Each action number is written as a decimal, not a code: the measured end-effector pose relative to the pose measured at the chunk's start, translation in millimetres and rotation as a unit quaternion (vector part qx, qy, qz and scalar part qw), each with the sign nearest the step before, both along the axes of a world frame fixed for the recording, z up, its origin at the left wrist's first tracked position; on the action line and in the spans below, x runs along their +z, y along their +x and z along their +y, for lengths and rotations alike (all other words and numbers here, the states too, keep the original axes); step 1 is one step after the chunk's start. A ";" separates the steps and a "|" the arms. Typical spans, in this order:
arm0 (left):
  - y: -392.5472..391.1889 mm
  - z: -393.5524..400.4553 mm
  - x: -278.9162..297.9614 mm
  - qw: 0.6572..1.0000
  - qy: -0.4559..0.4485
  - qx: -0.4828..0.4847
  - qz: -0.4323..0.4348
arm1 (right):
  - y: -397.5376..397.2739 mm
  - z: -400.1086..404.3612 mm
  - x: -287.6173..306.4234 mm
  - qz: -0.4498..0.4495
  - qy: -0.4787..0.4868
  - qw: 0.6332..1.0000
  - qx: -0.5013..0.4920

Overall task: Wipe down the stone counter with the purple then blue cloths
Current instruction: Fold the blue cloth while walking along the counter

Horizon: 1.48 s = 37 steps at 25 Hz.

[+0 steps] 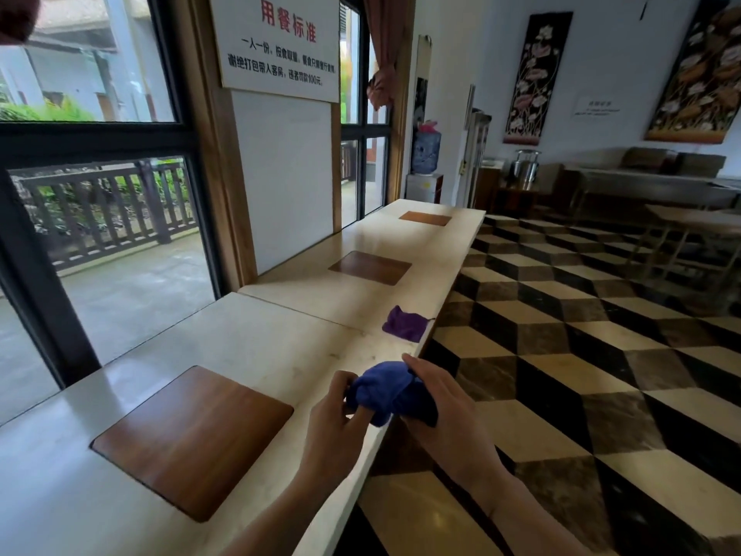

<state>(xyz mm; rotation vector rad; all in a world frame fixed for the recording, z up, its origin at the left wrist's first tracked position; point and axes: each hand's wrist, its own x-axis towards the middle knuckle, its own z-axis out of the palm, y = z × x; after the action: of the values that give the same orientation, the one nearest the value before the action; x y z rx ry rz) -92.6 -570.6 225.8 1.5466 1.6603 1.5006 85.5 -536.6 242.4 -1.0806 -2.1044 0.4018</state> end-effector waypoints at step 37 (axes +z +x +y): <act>-78.0 571.9 -69.2 0.970 -0.042 0.223 0.084 | -93.2 654.7 -61.8 0.001 0.011 0.991 0.132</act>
<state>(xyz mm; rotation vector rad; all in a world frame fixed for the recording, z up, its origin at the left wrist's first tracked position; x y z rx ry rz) -170.6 1.3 156.5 1.3430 2.2563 1.5125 -7.7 118.1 180.6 -0.7894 -2.2506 0.5037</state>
